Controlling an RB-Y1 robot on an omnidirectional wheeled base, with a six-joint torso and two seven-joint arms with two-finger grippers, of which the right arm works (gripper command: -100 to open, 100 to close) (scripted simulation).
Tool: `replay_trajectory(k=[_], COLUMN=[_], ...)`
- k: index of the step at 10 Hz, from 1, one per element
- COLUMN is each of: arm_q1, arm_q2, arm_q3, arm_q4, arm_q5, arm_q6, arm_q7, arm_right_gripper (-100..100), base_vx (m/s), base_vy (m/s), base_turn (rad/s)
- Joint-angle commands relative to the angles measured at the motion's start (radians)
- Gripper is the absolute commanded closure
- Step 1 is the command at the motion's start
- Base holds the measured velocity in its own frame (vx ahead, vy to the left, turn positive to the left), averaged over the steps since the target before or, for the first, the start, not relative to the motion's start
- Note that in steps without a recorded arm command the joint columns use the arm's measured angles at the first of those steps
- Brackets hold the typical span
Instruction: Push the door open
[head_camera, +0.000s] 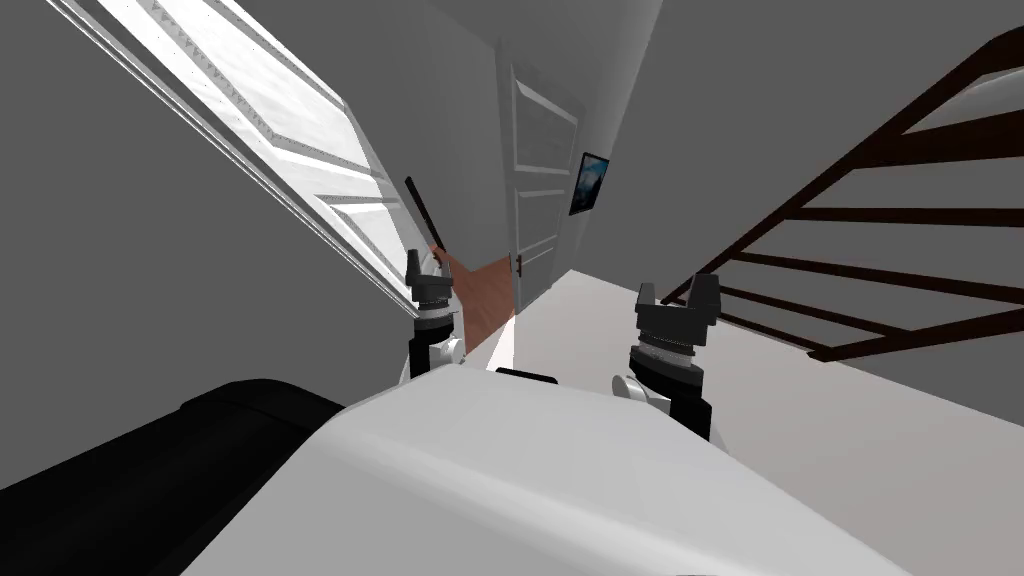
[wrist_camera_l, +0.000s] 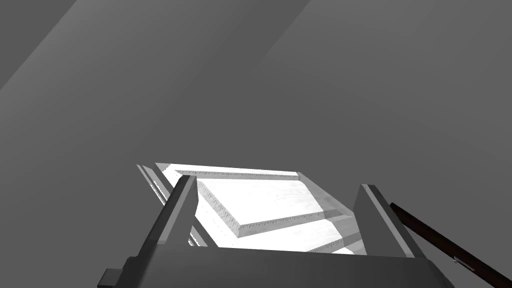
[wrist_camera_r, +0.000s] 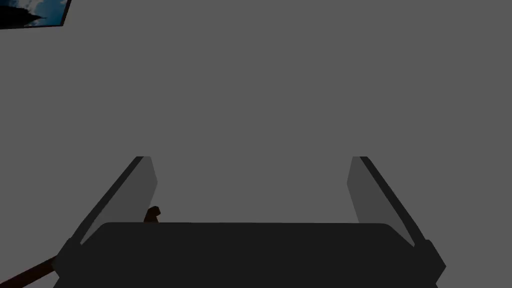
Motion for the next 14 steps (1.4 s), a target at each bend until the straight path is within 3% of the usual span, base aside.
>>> replay_trajectory(k=[1, 11, 14], arm_q1=[0.000, 0.001, 0.001], arm_q2=[-0.005, -0.042, -0.049], arm_q3=[0.009, 0.107, 0.128], arm_q4=[0.017, 0.211, 0.252], arm_q5=[-0.016, -0.202, -0.242], arm_q6=[-0.011, -0.131, -0.157], arm_q7=[-0.016, -0.200, -0.238], arm_right_gripper=[-100, -100, -100], base_vx=[0.047, 0.124, 0.086], base_vy=[0.003, -0.062, -0.071], base_turn=[0.238, 0.331, 0.207])
